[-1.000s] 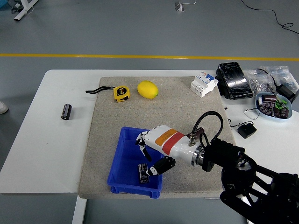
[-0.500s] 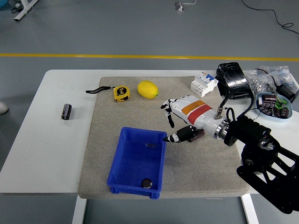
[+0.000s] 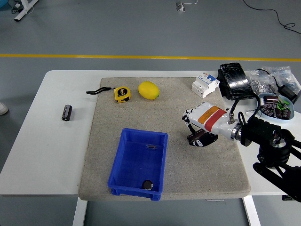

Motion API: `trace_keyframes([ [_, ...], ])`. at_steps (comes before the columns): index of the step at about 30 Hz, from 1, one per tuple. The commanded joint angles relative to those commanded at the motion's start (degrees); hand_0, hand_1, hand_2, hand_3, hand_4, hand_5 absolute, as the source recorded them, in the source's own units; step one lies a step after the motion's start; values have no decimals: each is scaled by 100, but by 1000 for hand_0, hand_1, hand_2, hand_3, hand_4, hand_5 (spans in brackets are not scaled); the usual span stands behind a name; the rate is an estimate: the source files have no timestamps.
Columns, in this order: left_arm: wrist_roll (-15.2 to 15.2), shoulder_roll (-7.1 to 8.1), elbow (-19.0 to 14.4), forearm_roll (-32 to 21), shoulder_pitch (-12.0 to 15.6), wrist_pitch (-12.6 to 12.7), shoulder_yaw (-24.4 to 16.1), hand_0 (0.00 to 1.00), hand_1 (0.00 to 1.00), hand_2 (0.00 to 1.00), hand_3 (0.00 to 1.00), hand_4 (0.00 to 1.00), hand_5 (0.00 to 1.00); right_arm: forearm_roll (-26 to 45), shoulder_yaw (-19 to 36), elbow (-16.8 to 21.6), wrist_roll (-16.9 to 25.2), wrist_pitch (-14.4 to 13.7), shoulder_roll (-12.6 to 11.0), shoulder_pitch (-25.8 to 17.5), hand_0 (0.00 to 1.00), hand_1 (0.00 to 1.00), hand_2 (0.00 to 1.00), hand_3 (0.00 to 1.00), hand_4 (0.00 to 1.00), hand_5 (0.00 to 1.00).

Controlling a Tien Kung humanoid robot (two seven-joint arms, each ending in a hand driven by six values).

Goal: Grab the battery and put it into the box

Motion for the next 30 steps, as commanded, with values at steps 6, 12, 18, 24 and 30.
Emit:
trace_keyframes([
  [6,-9,-9,-7,-17,21,5,13,670,672,694,630,648,670,124,-343,-443,181,-345,134,207,2,128,572,230,694,55],
  [12,-6,-11,-10,-21,39,8,11,670,672,694,630,648,669,285,-663,-900,268,-401,299,354,2,130,605,231,736,118],
  [18,5,-19,-16,5,36,6,4,670,674,694,629,649,669,305,-758,-1201,266,-336,388,373,2,131,626,237,755,129],
  [24,1,-27,-19,26,1,18,7,670,676,694,630,650,672,239,-712,-1231,259,-328,313,389,2,134,669,233,739,107],
  [30,2,-42,-23,40,-15,33,8,670,676,694,631,650,672,281,-814,-1444,301,-374,293,476,2,135,660,233,706,65],
])
